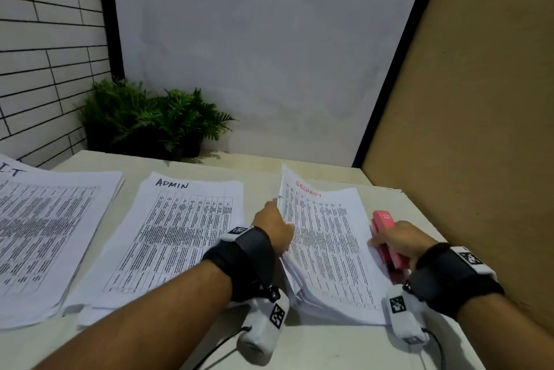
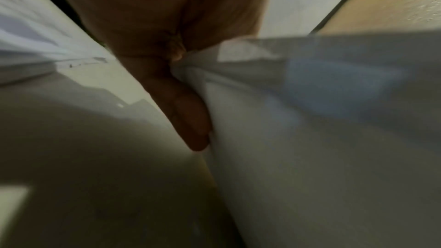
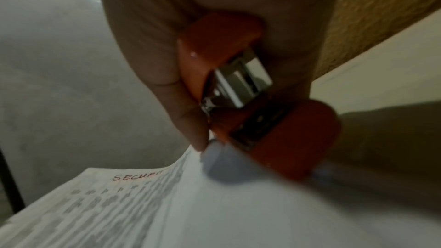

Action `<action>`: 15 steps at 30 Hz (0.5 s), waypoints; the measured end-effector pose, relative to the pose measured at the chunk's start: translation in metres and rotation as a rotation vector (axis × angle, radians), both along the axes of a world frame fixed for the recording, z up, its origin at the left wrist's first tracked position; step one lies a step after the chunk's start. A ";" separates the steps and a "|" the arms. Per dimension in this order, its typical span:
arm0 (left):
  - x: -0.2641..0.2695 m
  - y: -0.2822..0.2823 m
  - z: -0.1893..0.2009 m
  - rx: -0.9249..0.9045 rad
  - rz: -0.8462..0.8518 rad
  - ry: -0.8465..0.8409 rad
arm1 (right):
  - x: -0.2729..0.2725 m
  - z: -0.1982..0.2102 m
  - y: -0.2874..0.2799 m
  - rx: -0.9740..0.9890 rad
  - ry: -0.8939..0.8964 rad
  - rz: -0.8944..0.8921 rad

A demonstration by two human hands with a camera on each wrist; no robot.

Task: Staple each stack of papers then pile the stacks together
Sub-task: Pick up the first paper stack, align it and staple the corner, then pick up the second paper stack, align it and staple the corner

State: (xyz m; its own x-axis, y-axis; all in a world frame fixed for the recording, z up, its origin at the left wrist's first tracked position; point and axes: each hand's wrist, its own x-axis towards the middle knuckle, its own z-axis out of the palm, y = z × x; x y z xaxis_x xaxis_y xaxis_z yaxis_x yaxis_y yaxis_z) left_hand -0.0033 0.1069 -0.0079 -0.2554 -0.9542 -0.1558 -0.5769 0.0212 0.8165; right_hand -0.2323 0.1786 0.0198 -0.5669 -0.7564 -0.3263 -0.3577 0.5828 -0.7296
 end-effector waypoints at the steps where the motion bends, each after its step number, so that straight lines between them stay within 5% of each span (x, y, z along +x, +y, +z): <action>1: -0.001 -0.001 -0.001 0.006 0.016 -0.008 | 0.000 -0.001 0.000 0.022 0.040 0.028; 8: 0.014 0.006 0.015 -0.020 -0.010 -0.104 | -0.005 0.010 -0.013 0.098 0.404 0.115; 11: 0.043 0.006 0.029 -0.084 -0.010 0.063 | 0.003 0.030 -0.019 0.055 0.490 0.147; 15: 0.101 -0.008 0.043 -0.266 0.129 0.022 | 0.044 0.055 -0.022 -0.092 0.197 0.210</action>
State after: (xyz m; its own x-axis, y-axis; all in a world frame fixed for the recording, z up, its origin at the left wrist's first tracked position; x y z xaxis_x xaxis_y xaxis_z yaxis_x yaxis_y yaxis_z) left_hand 0.0974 0.0993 0.0347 -0.1301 -0.9856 0.1080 -0.5709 0.1635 0.8046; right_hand -0.1879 0.1566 0.0747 -0.4406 -0.8851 -0.1498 -0.6035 0.4156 -0.6805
